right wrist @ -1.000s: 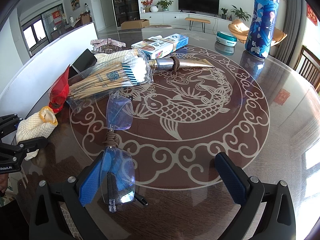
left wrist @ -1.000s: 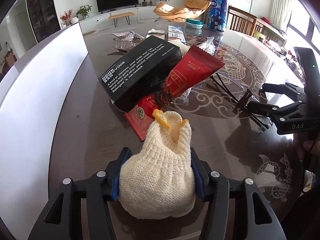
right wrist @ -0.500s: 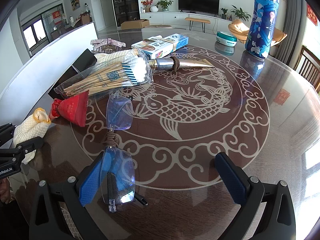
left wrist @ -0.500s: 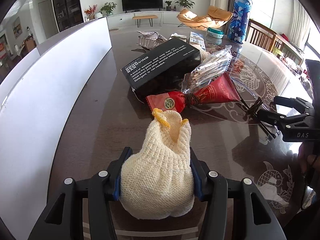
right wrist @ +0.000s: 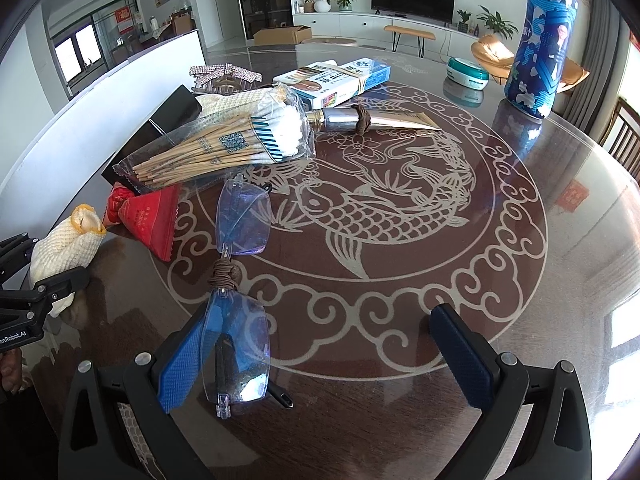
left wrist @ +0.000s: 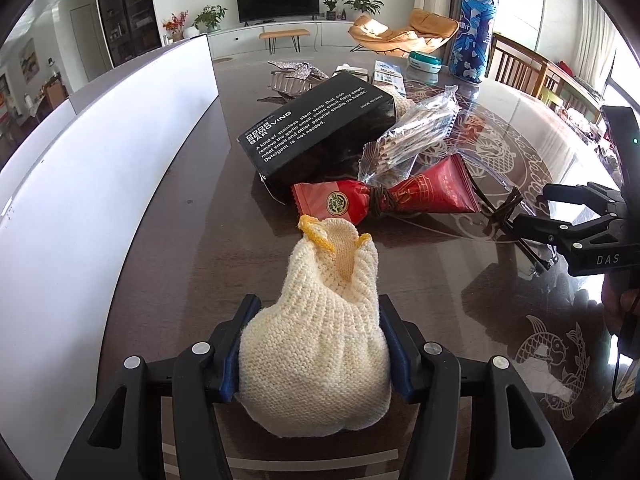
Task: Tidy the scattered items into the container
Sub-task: 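Lift the glove with the left tool while the right tool grasps the safety glasses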
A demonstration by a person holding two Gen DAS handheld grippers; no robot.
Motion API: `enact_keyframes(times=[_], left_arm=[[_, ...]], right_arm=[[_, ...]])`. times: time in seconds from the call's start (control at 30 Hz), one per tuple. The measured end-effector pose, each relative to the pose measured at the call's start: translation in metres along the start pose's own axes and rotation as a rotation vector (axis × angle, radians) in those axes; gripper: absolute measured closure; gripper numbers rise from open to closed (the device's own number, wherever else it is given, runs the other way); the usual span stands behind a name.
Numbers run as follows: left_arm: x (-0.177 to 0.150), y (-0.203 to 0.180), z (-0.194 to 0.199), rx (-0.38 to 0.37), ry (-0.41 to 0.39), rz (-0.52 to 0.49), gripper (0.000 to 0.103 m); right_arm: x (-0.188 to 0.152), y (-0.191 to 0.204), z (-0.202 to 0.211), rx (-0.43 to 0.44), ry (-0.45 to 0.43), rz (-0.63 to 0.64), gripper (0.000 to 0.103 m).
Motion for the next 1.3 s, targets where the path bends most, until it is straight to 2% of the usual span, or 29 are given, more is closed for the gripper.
enact_keyframes(times=[0.1,0.17,0.27,0.33,0.37,0.4,0.43,0.5,0.57,0.9,1.3], left_arm=[[0.000,0.000,0.000,-0.007,0.009,-0.010,0.046],[0.000,0.000,0.000,-0.010,0.015,-0.011,0.046],[0.000,0.000,-0.001,-0.007,0.023,-0.007,0.046],[0.000,-0.001,-0.001,-0.004,0.025,-0.002,0.046],[0.000,0.000,-0.001,-0.001,0.026,0.002,0.046],[-0.001,0.000,-0.001,0.002,0.027,0.007,0.046],[-0.001,0.000,0.000,0.005,0.028,0.011,0.047],[-0.002,0.001,0.001,0.012,0.026,0.020,0.050],[-0.002,0.000,0.002,0.013,0.022,0.020,0.053],[0.002,-0.007,0.016,0.052,-0.025,0.004,0.054],[0.011,-0.008,0.032,0.119,-0.055,-0.038,0.054]], right_arm=[[0.005,0.000,-0.004,0.029,0.017,0.034,0.000],[0.012,0.001,-0.008,0.035,0.060,0.026,0.000],[0.021,0.011,-0.010,0.154,0.065,-0.016,0.000],[0.026,0.023,-0.014,0.166,0.060,0.013,0.000],[0.026,0.030,-0.016,0.142,0.054,0.046,0.005],[0.027,0.034,-0.016,0.110,0.041,0.081,0.021],[0.026,0.037,-0.014,0.091,0.028,0.109,0.031],[0.025,0.040,-0.008,0.113,0.024,0.130,0.067],[0.021,0.037,-0.003,0.137,0.039,0.134,0.076],[0.007,0.017,0.038,0.131,-0.040,0.092,0.077],[0.007,0.004,0.043,0.124,-0.047,0.053,0.077]])
Point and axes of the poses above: each gripper's, at about its wrist camera, not at the fingertips, and z roughly against the way its jaws point, y to its left, x to its top, the point moved 2 cm from there along -z, roughly the way its jaws point, and after that the axes turned 6 degrees about -y, right-handed, at the moved point
